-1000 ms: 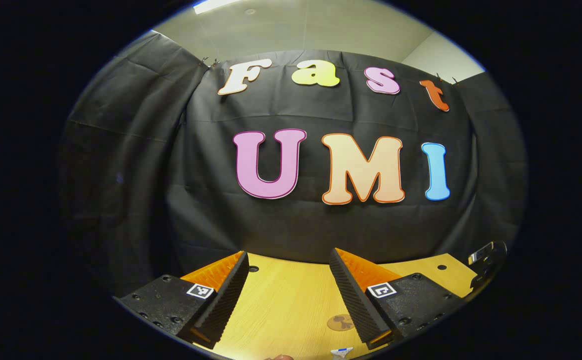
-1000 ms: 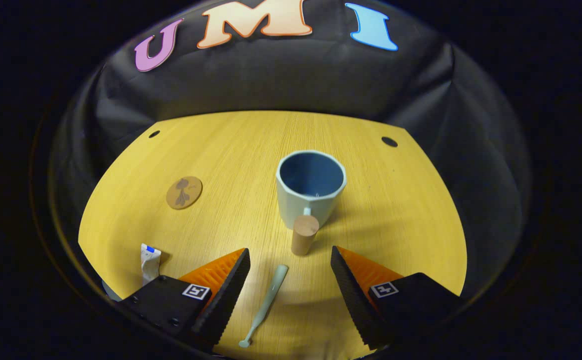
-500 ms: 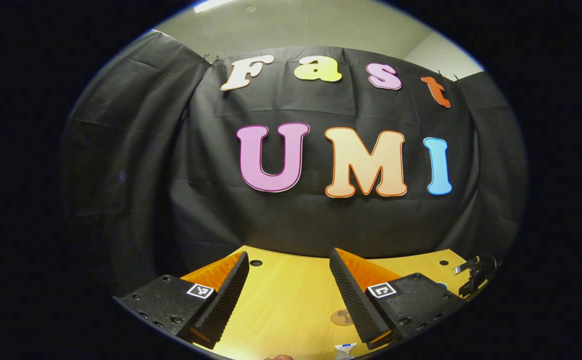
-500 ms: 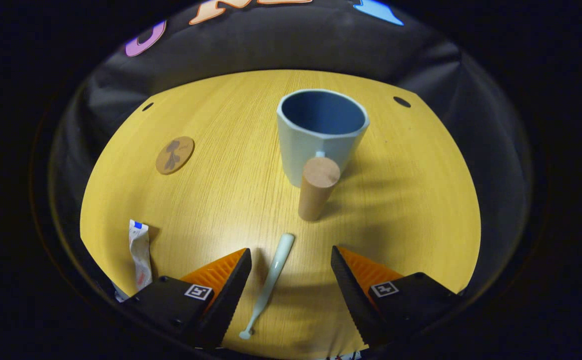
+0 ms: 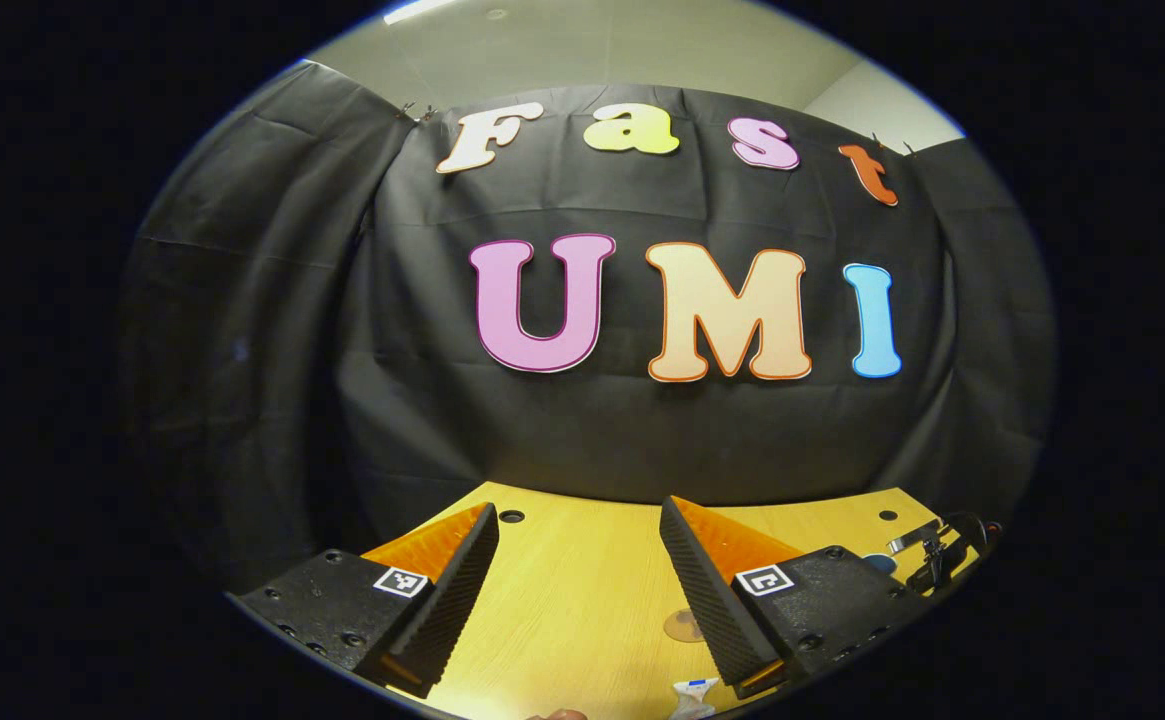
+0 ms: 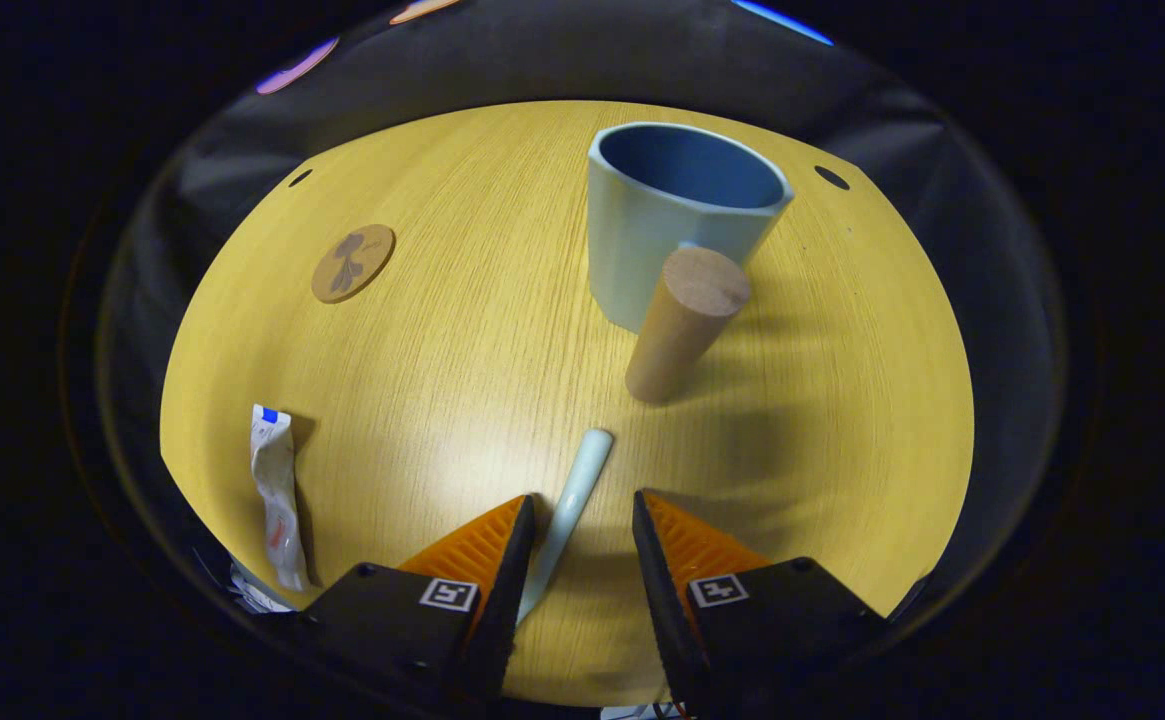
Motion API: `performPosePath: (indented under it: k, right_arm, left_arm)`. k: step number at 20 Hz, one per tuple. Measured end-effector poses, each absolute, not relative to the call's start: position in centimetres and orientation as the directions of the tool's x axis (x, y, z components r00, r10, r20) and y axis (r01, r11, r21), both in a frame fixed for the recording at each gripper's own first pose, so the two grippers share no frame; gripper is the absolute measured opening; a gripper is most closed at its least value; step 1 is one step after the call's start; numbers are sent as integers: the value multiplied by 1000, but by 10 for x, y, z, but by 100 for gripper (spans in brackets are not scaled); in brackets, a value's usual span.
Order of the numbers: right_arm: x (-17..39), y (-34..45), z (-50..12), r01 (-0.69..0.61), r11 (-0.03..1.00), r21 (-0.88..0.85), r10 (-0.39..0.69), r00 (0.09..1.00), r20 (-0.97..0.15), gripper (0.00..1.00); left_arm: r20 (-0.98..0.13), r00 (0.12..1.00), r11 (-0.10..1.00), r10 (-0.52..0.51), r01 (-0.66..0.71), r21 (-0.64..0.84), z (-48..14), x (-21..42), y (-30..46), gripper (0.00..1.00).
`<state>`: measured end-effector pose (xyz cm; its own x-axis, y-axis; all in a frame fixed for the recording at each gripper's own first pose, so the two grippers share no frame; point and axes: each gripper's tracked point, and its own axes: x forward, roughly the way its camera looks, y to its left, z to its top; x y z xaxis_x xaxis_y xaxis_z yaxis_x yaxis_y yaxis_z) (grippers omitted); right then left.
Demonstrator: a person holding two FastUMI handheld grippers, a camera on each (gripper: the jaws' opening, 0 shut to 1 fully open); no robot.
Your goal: Put the toothbrush and toothpaste on the desktop into the cup, then pick up the cup and place it on the coaster on the desktop.
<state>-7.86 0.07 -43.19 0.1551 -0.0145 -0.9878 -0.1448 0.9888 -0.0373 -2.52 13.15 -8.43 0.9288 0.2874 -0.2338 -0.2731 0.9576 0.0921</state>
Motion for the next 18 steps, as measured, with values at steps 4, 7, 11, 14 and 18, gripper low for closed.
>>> performPosePath:
  k: [4, 7, 11, 14, 18]
  right_arm:
    - [-77, -2, -432, -132, 991, -28, -9, 140, -990, 26]
    - [-77, 1, -433, -120, 993, -5, 10, 128, -992, 11]
    - [-76, 1, -432, -133, 991, 18, 32, 108, -994, 4]
    - [-75, 2, -431, -142, 990, 21, 37, 111, -993, 4]
    - [-76, 2, -431, -139, 990, 25, 41, 114, -993, 4]
  left_arm:
    - [-261, 931, 967, 255, -238, 96, -97, -27, 116, 95]
    - [-281, 933, 974, 227, -210, 89, -105, -22, 106, 95]
    - [-311, 930, 981, 196, -182, 73, -116, -21, 94, 95]
    - [-358, 921, 988, 154, -154, 31, -134, -23, 84, 95]
    - [-459, 883, 992, 96, -123, -29, -171, -30, 71, 96]
